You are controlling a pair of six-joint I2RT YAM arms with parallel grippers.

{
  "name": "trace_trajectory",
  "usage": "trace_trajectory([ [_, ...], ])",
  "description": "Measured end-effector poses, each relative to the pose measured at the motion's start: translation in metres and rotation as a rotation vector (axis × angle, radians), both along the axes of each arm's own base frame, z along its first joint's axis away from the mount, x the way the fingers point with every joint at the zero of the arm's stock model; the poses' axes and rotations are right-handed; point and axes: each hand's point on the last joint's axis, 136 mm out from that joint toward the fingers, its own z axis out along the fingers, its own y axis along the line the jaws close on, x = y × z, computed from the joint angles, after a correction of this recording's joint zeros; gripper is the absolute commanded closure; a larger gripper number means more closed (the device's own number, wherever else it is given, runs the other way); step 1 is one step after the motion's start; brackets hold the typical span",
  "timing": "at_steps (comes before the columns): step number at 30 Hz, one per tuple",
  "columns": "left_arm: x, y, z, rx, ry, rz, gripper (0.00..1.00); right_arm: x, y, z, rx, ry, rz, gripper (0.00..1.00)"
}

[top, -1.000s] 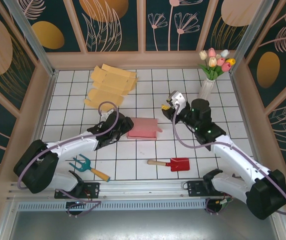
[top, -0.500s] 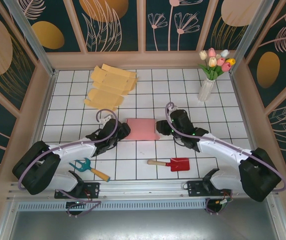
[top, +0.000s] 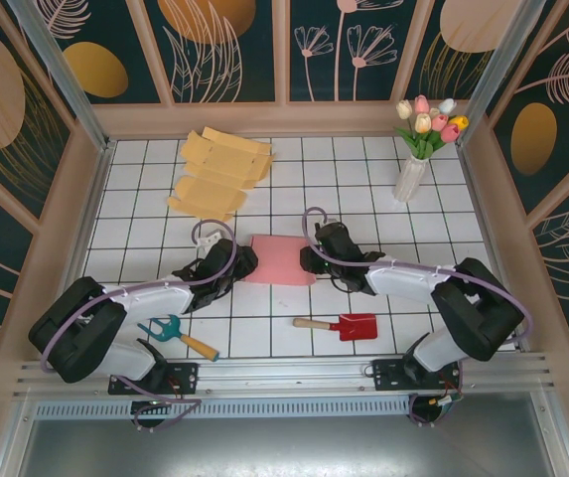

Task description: Fold the paper box

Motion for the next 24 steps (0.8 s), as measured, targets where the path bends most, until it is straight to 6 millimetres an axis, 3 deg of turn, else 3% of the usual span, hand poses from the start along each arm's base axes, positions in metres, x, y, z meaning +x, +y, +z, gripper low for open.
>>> trace_trajectory([
  [11, 0.004, 0.007, -0.005, 0.076, -0.024, -0.006, 0.35, 0.0, 0.001, 0.003, 0.038, -0.041, -0.003, 0.56],
  [18, 0.013, 0.001, -0.011, 0.083, -0.034, -0.006, 0.35, 0.0, 0.007, 0.018, 0.082, -0.085, 0.011, 0.55],
  [24, 0.019, -0.004, -0.011, 0.083, -0.044, -0.01, 0.33, -0.004, 0.005, 0.0, 0.066, -0.069, 0.016, 0.55],
])
